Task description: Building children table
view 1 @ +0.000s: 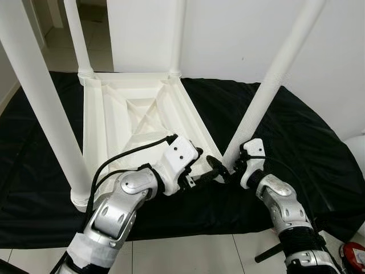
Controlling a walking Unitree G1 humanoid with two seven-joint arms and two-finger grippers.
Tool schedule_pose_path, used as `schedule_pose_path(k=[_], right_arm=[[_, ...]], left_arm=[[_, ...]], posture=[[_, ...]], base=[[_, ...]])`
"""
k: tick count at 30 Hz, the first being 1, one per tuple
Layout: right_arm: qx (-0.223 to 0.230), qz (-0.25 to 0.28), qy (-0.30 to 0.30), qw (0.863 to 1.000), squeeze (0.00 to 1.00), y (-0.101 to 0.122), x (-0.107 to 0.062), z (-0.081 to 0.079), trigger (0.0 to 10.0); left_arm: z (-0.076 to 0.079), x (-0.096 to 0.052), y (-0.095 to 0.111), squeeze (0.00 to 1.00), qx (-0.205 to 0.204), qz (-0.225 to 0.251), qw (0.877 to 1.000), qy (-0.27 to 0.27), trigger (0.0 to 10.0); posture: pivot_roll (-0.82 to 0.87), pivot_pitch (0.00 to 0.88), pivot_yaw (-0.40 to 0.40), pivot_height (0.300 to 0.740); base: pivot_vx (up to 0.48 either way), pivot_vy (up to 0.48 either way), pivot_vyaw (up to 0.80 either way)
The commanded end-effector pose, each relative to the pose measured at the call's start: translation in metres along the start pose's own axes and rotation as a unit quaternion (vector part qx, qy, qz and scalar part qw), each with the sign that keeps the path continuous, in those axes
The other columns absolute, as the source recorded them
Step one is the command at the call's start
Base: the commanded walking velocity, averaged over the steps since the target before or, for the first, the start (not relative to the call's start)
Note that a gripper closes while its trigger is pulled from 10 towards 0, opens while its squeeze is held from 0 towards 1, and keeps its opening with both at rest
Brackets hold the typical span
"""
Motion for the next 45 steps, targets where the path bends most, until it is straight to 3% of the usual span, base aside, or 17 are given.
schedule_pose_path(k=[1, 5, 6, 7, 8, 24, 25, 26, 27, 33, 41, 44, 45], right_arm=[[-0.01, -0.012, 0.013, 1.0, 0.0, -0.002, 0.004, 0.002, 10.0], [-0.018, -0.021, 0.028, 0.999, 0.0, -0.003, 0.01, 0.002, 10.0], [-0.02, -0.029, 0.032, 0.999, 0.0, -0.005, 0.014, 0.002, 5.7], [-0.02, -0.029, 0.032, 0.999, 0.0, -0.005, 0.014, 0.002, 5.7], [-0.022, -0.034, 0.036, 0.999, 0.0, -0.006, 0.016, 0.003, 0.0], [-0.015, -0.037, 0.057, 0.998, 0.0, -0.018, 0.011, 0.003, 0.0], [-0.011, -0.035, 0.05, 0.998, 0.0, -0.019, 0.01, 0.002, 8.2], [-0.011, -0.035, 0.05, 0.998, 0.0, -0.019, 0.01, 0.002, 8.2], [-0.01, -0.032, 0.042, 0.999, 0.0, -0.02, 0.01, 0.001, 10.0], [-0.009, -0.024, 0.015, 1.0, 0.0, -0.021, 0.008, -0.002, 10.0], [-0.001, -0.009, -0.074, 0.997, 0.0, -0.018, 0.005, -0.01, 10.0], [0.035, -0.002, -0.173, 0.984, 0.0, -0.016, 0.0, -0.019, 10.0], [0.035, -0.002, -0.173, 0.984, 0.0, -0.016, 0.0, -0.019, 10.0]], left_arm=[[0.004, 0.001, -0.004, 0.0, -0.001, -0.01, 1.0, -0.004, 10.0], [0.006, 0.001, -0.01, 0.0, 0.001, -0.022, 1.0, -0.004, 10.0], [0.006, 0.001, -0.012, 0.0, 0.001, -0.026, 1.0, -0.004, 10.0], [0.006, 0.001, -0.012, 0.0, 0.001, -0.026, 1.0, -0.004, 10.0], [0.007, 0.001, -0.014, 0.0, 0.001, -0.029, 1.0, -0.005, 10.0], [0.007, 0.002, -0.011, 0.0, 0.001, -0.028, 1.0, -0.005, 10.0], [0.007, 0.003, -0.011, 0.0, 0.002, -0.028, 1.0, -0.006, 10.0], [0.007, 0.003, -0.011, 0.0, 0.002, -0.028, 1.0, -0.006, 10.0], [0.007, 0.003, -0.01, 0.0, 0.002, -0.027, 1.0, -0.007, 10.0], [0.007, 0.004, -0.009, 0.0, 0.003, -0.025, 1.0, -0.008, 10.0], [0.008, 0.006, -0.01, 0.0, 0.002, -0.024, 1.0, -0.008, 10.0], [0.008, 0.006, -0.01, 0.0, 0.001, -0.022, 1.0, -0.009, 10.0], [0.008, 0.006, -0.01, 0.0, 0.001, -0.022, 1.0, -0.009, 10.0]], posture=[[0.0, 0.0, -0.1, 0.74], [0.0, 0.0, -0.097, 0.74], [0.0, 0.0, -0.099, 0.74], [0.0, 0.0, -0.099, 0.74], [0.0, 0.0, -0.099, 0.74], [0.0, 0.0, -0.096, 0.74], [0.0, 0.0, -0.094, 0.74], [0.0, 0.0, -0.094, 0.74], [0.0, 0.0, -0.093, 0.74], [-0.01, 0.0, -0.092, 0.74], [-0.02, 0.0, -0.093, 0.74], [-0.02, 0.0, -0.097, 0.74], [-0.02, 0.0, -0.097, 0.74]], base=[[0.0, 0.0, 0.0], [0.0, 0.0, 0.0], [0.0, 0.0, 0.0], [0.0, 0.0, 0.0], [0.0, 0.0, 0.0], [0.0, 0.0, 0.0], [0.0, 0.0, 0.0], [0.0, 0.0, 0.0], [0.0, 0.0, 0.0], [0.0, 0.0, 0.0], [0.0, 0.0, 0.0], [0.0, 0.0, 0.0], [0.0, 0.0, 0.0]])
Point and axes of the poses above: a point about 5 cm out from each wrist's last joint towards the gripper, its own x axis pointing out of the wrist towards the gripper, its own y axis along the axis of the wrist's last joint, z = x × y, the point moved 1 cm from there along x, pointing out of the wrist towards the gripper, and after that the axes turned 2 degrees about -x, right-handed, at the moved point
